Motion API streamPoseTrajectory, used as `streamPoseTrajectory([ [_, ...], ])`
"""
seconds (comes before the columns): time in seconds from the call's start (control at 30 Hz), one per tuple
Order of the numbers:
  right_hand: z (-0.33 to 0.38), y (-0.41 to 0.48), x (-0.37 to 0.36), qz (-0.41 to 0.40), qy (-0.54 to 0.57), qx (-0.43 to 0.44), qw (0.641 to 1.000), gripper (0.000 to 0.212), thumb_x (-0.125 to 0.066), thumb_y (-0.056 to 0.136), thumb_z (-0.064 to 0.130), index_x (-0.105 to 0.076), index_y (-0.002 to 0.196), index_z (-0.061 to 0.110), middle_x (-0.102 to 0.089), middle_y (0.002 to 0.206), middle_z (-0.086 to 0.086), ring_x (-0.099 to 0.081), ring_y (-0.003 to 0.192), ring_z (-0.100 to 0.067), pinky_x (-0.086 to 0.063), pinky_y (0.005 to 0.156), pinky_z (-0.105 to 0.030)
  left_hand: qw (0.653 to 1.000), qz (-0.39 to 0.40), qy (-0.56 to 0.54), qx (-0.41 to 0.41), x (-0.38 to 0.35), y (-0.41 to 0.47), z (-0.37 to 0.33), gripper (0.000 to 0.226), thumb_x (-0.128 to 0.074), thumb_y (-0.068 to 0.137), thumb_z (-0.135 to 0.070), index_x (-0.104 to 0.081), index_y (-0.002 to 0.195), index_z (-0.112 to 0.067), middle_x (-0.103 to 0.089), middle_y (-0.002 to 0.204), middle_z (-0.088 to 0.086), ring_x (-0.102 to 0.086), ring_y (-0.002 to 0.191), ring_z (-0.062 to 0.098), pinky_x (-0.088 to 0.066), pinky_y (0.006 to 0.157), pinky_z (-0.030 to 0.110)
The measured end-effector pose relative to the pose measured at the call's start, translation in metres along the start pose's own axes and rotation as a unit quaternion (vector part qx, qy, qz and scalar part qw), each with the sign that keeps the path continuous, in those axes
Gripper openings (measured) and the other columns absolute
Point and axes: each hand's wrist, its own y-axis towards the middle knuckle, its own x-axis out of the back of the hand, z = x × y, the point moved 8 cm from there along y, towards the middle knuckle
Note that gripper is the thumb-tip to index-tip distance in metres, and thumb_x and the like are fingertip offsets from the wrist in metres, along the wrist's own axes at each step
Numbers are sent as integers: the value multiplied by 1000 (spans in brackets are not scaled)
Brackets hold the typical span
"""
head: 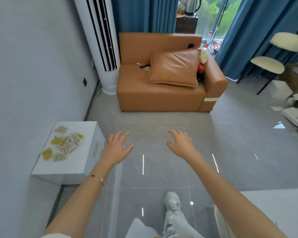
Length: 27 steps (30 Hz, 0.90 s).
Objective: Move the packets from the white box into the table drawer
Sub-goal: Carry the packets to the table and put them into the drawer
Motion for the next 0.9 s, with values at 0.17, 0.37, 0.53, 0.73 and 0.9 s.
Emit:
streamPoseTrajectory([
  [0.17, 14, 71, 0, 23, -7, 47, 999, 55, -50, 94, 37, -35, 145, 24, -45, 142, -5, -34, 134, -28, -31, 105, -39, 997, -6, -17, 80, -2, 35, 38, 63, -43, 93, -55, -26, 149, -31, -25, 155, 5, -21, 142, 27, -22, 112, 43],
  [0.37, 28, 160, 0, 85, -31, 143, 986, 59, -55, 91, 29, -34, 145, 25, -44, 142, -3, -33, 134, -27, -29, 107, -38, 984, -34, -67, 160, 0, 86, 53, 62, -46, 93, -52, -29, 148, -29, -26, 154, 5, -22, 141, 27, -24, 111, 44],
  [0.53, 48, 217, -10, 157, -73, 205, 963, 60, -55, 91, 29, -33, 146, 27, -40, 146, -2, -30, 137, -27, -28, 109, -39, 960, -48, -95, 258, -11, 84, 78, 61, -45, 93, -53, -29, 148, -30, -27, 154, 4, -24, 140, 26, -24, 110, 43],
  [0.73, 117, 271, -38, 207, -87, 277, 934, 60, -57, 89, 27, -35, 145, 27, -40, 147, -2, -30, 137, -28, -29, 109, -40, 909, -60, -138, 387, -26, 43, 127, 61, -46, 94, -52, -29, 148, -29, -26, 155, 5, -23, 140, 27, -24, 112, 43],
  [0.9, 210, 299, -82, 235, -81, 355, 901, 60, -59, 87, 26, -39, 143, 25, -42, 146, -4, -33, 135, -28, -30, 111, -39, 856, -88, -184, 475, -38, 22, 189, 62, -49, 92, -52, -32, 147, -29, -26, 156, 4, -23, 142, 27, -22, 115, 44],
])
